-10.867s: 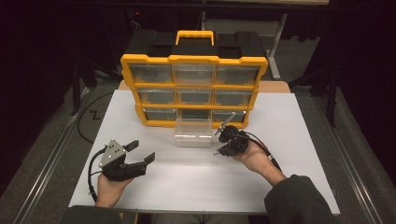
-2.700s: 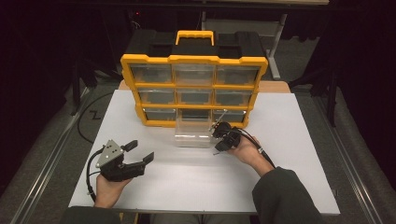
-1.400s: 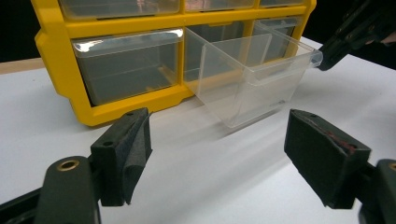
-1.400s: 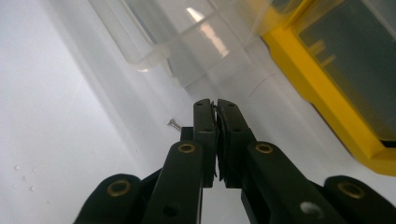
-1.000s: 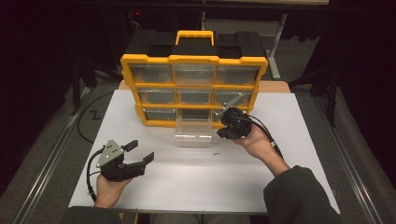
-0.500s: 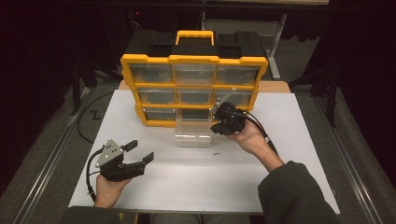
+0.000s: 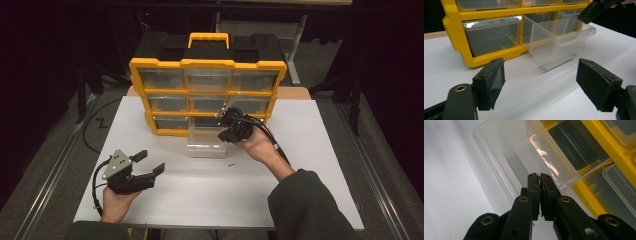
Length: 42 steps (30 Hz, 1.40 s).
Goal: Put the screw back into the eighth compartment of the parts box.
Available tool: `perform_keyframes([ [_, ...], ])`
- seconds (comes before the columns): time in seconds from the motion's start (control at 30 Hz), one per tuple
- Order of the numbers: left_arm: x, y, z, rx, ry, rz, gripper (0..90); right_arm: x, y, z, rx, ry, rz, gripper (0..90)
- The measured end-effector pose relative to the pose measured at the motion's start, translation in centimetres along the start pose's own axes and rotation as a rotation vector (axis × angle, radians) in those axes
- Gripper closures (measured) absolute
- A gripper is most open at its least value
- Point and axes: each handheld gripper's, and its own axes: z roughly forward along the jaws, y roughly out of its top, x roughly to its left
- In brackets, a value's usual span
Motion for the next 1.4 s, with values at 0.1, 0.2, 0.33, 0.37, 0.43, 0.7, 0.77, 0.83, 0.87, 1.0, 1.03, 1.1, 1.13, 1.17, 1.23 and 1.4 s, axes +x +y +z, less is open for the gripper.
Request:
perform_keyframes([
  [0.1, 0.0, 0.0, 0.0, 0.000, -0.001, 0.001, 23.3, 0.0, 0.3, 0.3, 0.011, -0.002, 0.004, 89.3],
  [0.2, 0.0, 0.0, 0.0, 0.000, -0.002, 0.001, 23.3, 0.1, 0.5, 0.6, 0.019, 0.000, -0.006, 89.3],
  [0.33, -0.1, 0.0, 0.0, -0.004, -0.002, -0.002, 23.3, 0.1, 0.8, 1.1, 0.029, 0.004, -0.007, 89.2],
  [0.37, 0.0, 0.0, 0.0, -0.004, -0.002, -0.002, 23.3, 0.1, 0.9, 1.2, 0.037, 0.004, -0.001, 89.2],
  [0.43, 0.0, 0.0, 0.0, -0.004, -0.002, -0.003, 23.3, 0.1, 1.0, 1.5, 0.041, 0.004, -0.002, 89.0],
  [0.7, 0.0, 0.0, 0.0, 0.002, -0.003, 0.002, 23.4, 0.3, 1.3, 2.3, 0.066, -0.002, -0.021, 88.8],
  [0.77, 0.0, 0.0, 0.0, 0.002, -0.003, 0.001, 23.4, 0.2, 1.3, 2.3, 0.071, -0.004, -0.014, 88.8],
  [0.83, 0.0, 0.0, 0.0, 0.002, -0.003, 0.002, 23.4, 0.1, 1.3, 2.4, 0.076, -0.003, -0.010, 88.7],
  [0.87, 0.0, 0.0, 0.0, 0.002, -0.004, 0.002, 23.4, 0.1, 1.3, 2.4, 0.079, -0.001, -0.007, 88.6],
  [1.0, 0.0, 0.0, 0.0, 0.003, -0.004, 0.003, 23.5, 0.2, 1.3, 2.2, 0.065, -0.010, -0.003, 83.8],
  [1.03, 0.0, 0.0, 0.0, 0.004, -0.004, 0.003, 23.5, 0.3, 1.3, 2.1, 0.057, -0.013, 0.002, 83.6],
  [1.1, 0.0, 0.0, 0.0, 0.004, -0.004, 0.003, 23.5, 0.3, 1.2, 1.9, 0.050, -0.014, 0.003, 82.8],
  [1.13, 0.0, 0.0, 0.0, 0.003, -0.004, 0.003, 23.5, 0.3, 1.2, 1.8, 0.051, -0.013, 0.004, 82.6],
  [1.17, 0.0, 0.0, 0.0, 0.003, -0.004, 0.003, 23.5, 0.4, 1.2, 1.7, 0.043, -0.014, 0.005, 82.2],
  [1.23, 0.0, 0.0, 0.0, -0.002, -0.004, -0.002, 23.5, 0.3, 1.1, 1.5, 0.035, -0.014, 0.006, 81.5],
  [1.4, 0.0, 0.0, 0.0, -0.002, -0.004, -0.001, 23.5, 0.1, 0.8, 0.5, 0.014, -0.021, 0.012, 76.1],
])
